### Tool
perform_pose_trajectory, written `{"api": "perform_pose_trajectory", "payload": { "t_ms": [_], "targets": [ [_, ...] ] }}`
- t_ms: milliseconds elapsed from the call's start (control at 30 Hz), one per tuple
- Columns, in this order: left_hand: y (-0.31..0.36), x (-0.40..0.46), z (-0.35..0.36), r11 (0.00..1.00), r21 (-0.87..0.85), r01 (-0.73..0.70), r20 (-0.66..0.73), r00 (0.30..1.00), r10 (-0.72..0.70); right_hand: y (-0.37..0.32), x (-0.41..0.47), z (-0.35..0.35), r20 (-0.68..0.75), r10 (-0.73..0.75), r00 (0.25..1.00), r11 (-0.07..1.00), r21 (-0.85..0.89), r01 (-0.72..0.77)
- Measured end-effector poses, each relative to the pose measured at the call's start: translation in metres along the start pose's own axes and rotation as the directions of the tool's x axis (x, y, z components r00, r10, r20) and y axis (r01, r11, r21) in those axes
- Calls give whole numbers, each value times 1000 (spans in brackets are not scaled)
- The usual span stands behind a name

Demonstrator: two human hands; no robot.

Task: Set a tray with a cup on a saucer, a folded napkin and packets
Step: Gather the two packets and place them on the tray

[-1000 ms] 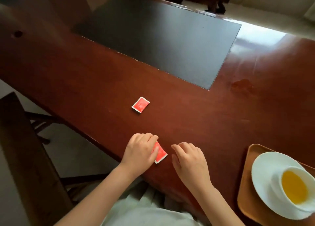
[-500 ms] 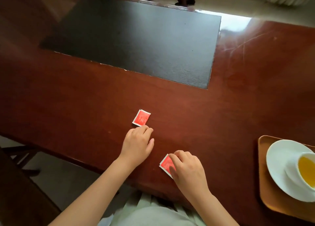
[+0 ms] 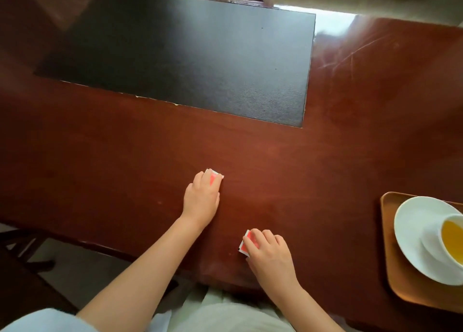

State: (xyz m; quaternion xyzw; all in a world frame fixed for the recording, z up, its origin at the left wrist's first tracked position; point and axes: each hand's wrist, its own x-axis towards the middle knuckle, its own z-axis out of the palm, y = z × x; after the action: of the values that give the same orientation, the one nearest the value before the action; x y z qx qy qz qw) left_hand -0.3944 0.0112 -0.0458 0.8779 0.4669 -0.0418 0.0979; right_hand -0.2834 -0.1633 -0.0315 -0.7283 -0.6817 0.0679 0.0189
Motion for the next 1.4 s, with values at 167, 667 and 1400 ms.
{"api": "perform_pose_trajectory", "payload": {
  "t_ms": [167,667,1400],
  "targets": [
    [3,-29,2,982,-116,-149,-131,982,134,0,0,2,-33,1,999,1000,14,0],
    [-10,-41,-11,647,-710,276,72,943,-324,6,12,-17,6,281,960,902,339,-266],
    [56,-69,-51,-53,-897,438,438,899,11,9,21,-58,313,620,720,-27,925,-379]
  ]
}}
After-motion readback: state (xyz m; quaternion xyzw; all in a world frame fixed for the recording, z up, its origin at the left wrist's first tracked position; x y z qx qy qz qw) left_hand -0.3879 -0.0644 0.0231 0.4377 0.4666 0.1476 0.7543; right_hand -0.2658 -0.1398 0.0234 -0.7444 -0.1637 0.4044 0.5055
